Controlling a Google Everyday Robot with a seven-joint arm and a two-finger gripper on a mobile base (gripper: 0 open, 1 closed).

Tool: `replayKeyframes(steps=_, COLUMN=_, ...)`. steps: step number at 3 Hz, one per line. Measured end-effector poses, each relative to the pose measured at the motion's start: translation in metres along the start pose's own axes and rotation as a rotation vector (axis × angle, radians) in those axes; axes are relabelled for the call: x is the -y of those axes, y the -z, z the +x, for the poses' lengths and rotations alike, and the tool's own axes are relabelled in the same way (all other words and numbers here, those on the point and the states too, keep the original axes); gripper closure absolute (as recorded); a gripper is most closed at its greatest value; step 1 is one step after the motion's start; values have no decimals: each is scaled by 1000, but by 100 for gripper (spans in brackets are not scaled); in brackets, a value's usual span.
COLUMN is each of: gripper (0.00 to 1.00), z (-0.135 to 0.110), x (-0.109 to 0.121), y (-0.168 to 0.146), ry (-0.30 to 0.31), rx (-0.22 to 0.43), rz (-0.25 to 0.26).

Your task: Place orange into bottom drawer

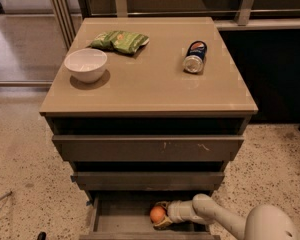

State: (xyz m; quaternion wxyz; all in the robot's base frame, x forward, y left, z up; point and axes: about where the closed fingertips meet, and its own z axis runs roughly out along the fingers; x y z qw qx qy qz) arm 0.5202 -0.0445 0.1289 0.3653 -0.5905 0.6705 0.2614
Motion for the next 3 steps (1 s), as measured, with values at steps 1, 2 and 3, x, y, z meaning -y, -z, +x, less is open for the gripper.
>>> replayKeyframes(steps=1, gripper=31, z=0, x=0, y=0, ry=0, rx=0, rz=0)
replayKeyframes(steps=2, gripper=0, z=0, x=0, y=0, ry=0, rx=0, rz=0)
replayKeyframes(steps=3, gripper=0, z=0, x=0, y=0, ry=0, rx=0, rz=0)
